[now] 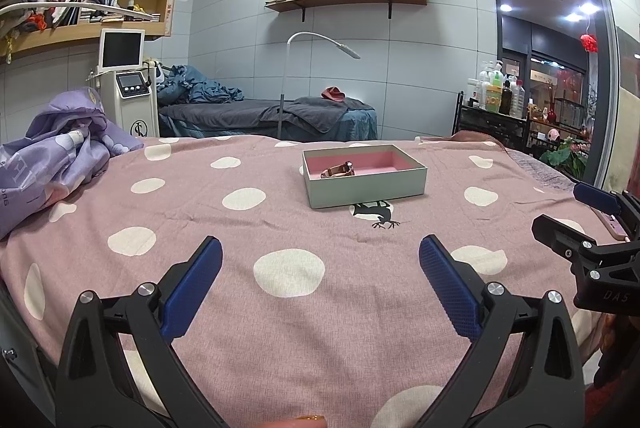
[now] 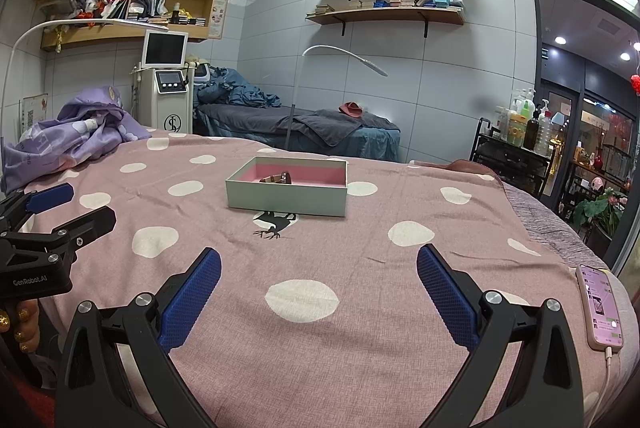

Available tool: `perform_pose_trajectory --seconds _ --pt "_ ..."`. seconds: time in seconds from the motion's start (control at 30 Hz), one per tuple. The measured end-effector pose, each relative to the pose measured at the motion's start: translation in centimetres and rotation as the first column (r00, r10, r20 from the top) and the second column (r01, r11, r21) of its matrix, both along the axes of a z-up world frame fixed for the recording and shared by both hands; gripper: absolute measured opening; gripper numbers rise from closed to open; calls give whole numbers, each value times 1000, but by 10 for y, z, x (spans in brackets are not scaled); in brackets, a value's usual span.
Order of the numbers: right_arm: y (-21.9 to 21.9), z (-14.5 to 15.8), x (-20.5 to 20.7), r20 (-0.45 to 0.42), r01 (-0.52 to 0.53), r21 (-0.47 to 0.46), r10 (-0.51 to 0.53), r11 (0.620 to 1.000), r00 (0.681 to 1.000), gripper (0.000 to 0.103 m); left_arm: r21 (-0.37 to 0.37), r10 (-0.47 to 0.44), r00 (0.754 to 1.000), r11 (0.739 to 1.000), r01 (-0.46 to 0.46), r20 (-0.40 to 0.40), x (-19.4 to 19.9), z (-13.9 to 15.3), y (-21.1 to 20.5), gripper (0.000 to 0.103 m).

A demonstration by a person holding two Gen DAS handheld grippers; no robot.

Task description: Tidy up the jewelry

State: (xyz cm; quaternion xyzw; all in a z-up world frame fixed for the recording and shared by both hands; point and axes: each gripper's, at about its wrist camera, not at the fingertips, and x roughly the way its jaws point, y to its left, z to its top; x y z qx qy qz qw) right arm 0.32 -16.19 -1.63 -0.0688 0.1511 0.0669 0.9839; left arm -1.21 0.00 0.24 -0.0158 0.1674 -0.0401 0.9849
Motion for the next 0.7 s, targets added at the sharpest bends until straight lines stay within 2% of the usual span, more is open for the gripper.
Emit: perform_pose_trajectory --seconds 0.7 --pt "2 0 -1 -2 -2 -2 2 1000 1000 96 4 -1 1000 1000 1 2 0 1 0 97"
